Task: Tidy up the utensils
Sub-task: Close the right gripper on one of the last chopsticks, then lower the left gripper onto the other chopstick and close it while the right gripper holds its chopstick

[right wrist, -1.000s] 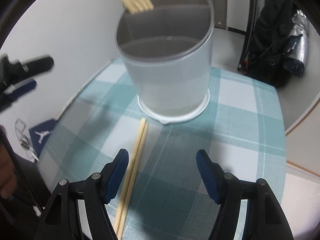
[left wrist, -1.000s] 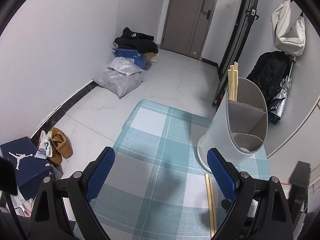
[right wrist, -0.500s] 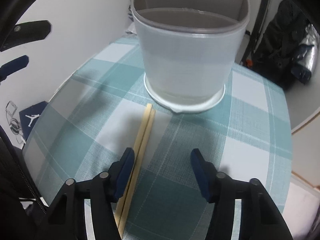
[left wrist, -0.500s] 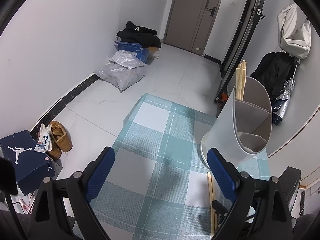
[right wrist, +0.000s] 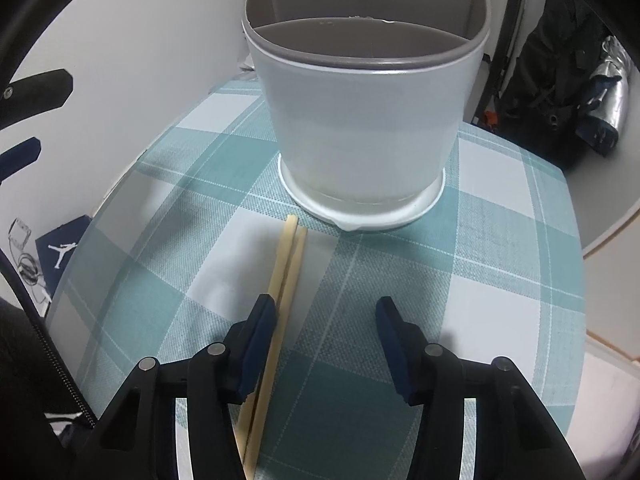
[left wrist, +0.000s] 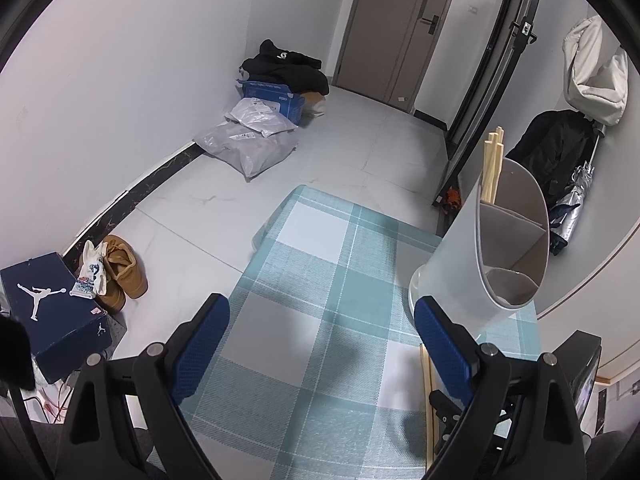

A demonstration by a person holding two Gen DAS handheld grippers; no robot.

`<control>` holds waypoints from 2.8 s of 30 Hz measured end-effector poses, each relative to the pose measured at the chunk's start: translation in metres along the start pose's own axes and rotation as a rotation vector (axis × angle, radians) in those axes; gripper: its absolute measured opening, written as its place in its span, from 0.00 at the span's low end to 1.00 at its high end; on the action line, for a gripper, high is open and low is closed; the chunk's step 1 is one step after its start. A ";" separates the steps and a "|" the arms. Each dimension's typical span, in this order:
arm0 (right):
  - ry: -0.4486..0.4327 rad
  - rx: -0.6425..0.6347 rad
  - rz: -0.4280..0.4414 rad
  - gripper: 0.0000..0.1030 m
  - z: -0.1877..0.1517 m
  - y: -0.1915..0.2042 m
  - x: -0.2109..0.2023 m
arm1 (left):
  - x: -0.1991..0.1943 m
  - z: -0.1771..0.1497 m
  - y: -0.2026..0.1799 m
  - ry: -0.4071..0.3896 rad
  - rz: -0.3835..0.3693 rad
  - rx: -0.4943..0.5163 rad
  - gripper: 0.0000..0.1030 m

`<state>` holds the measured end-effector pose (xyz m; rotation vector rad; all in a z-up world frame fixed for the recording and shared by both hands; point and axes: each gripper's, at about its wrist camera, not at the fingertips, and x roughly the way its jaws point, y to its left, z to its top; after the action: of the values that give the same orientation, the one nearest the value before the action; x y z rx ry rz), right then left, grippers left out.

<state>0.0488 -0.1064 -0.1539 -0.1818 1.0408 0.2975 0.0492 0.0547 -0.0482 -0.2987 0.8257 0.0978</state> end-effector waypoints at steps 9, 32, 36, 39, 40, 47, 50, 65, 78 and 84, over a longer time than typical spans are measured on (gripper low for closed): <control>0.014 -0.004 -0.005 0.35 0.007 0.008 0.002 | 0.000 0.000 0.003 -0.006 0.005 -0.005 0.89; 0.092 -0.065 0.068 0.05 0.004 0.019 0.002 | -0.007 0.003 0.006 -0.016 -0.009 -0.025 0.89; 0.115 -0.080 0.075 0.05 0.000 0.017 -0.001 | -0.007 0.004 0.008 -0.014 -0.012 -0.033 0.89; 0.118 -0.092 0.086 0.05 0.000 0.017 -0.001 | -0.006 0.003 0.009 -0.011 -0.008 -0.040 0.89; 0.118 -0.096 0.088 0.05 0.001 0.018 -0.001 | -0.005 0.003 0.011 -0.007 -0.006 -0.045 0.89; 0.103 -0.138 0.073 0.06 0.004 0.018 0.004 | 0.001 0.000 0.013 0.011 0.015 -0.049 0.89; 0.088 -0.161 0.060 0.07 0.010 0.027 0.008 | 0.004 -0.001 0.013 0.018 0.028 -0.041 0.89; -0.019 0.126 0.247 0.04 0.017 -0.028 -0.011 | 0.029 -0.012 -0.019 0.122 0.021 0.068 0.89; -0.099 0.443 0.423 0.04 0.016 -0.105 -0.035 | 0.066 -0.028 -0.045 0.316 -0.041 0.067 0.89; -0.127 0.510 0.438 0.04 0.008 -0.126 -0.042 | 0.078 -0.038 -0.063 0.345 -0.004 0.148 0.89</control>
<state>0.0768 -0.2296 -0.1123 0.5247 0.9919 0.4213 0.0876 -0.0195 -0.1157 -0.1795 1.1680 -0.0201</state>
